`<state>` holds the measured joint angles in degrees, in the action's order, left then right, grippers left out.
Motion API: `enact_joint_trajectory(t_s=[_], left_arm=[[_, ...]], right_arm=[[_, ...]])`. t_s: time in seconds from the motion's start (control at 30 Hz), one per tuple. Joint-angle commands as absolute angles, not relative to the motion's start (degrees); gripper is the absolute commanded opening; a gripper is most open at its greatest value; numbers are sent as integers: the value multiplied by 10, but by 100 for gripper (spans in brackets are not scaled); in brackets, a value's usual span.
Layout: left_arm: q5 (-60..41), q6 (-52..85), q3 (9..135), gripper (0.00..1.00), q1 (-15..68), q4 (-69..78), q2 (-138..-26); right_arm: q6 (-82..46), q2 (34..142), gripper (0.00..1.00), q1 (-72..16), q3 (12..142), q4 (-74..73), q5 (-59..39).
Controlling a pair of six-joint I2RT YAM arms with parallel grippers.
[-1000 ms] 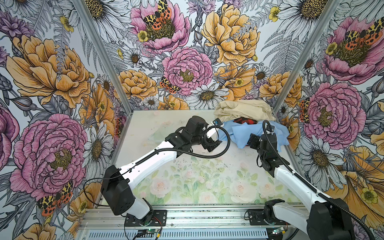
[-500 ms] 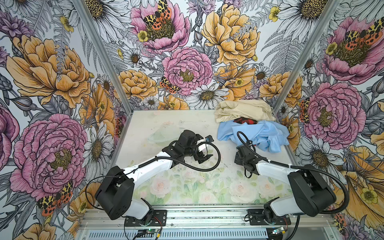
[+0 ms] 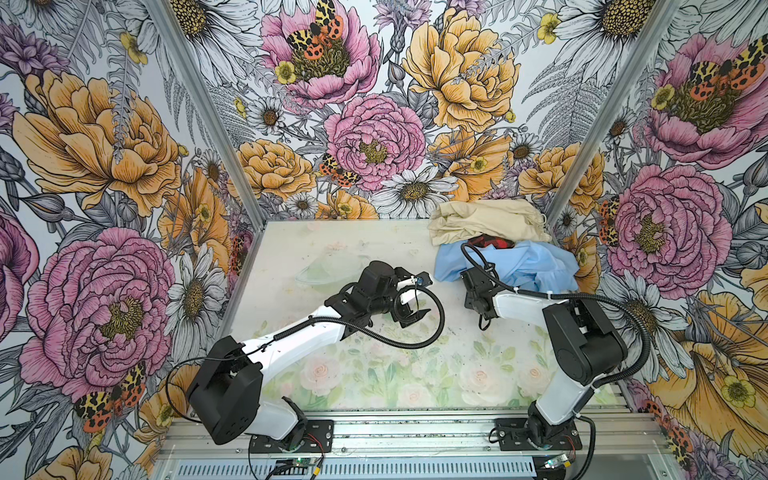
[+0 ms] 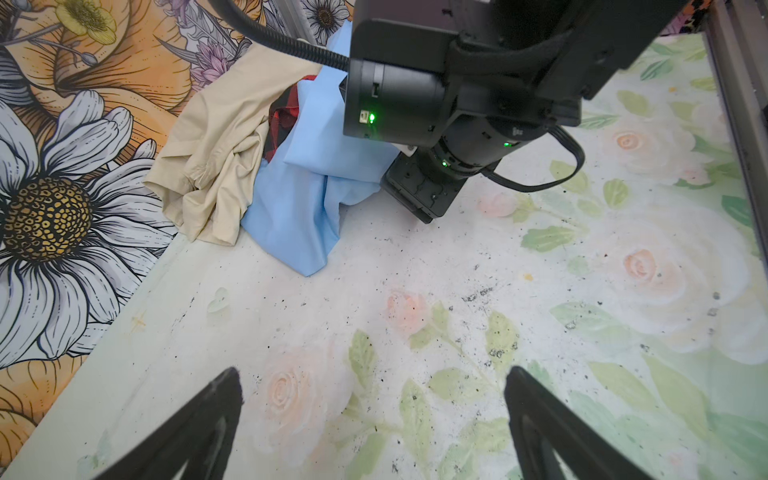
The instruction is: Pick out a specific cloth from the pile
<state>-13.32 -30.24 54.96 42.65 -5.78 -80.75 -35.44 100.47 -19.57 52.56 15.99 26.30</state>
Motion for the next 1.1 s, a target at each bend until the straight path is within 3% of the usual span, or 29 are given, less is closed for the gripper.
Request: enact_joint_trajectory(t_s=[0.0,0.33,0.57,0.7,0.93,1.07], left_arm=[[-121,-311,564,99,429,-58,-795],[-111,-313,567,99,426,-62,-795],[-106,-313,569,99,424,-64,-792],[-101,-313,570,99,424,-64,-792],[-94,-315,571,99,423,-67,-792],[-89,-317,572,99,424,-68,-792]], right_arm=[[-334,1027,64,-173,562,174,233],[-294,1084,60,-154,640,166,216],[-282,1096,37,-143,669,167,208],[-268,1085,30,-142,670,166,214],[-251,1044,1,-141,662,168,187],[-250,995,0,-141,643,169,163]])
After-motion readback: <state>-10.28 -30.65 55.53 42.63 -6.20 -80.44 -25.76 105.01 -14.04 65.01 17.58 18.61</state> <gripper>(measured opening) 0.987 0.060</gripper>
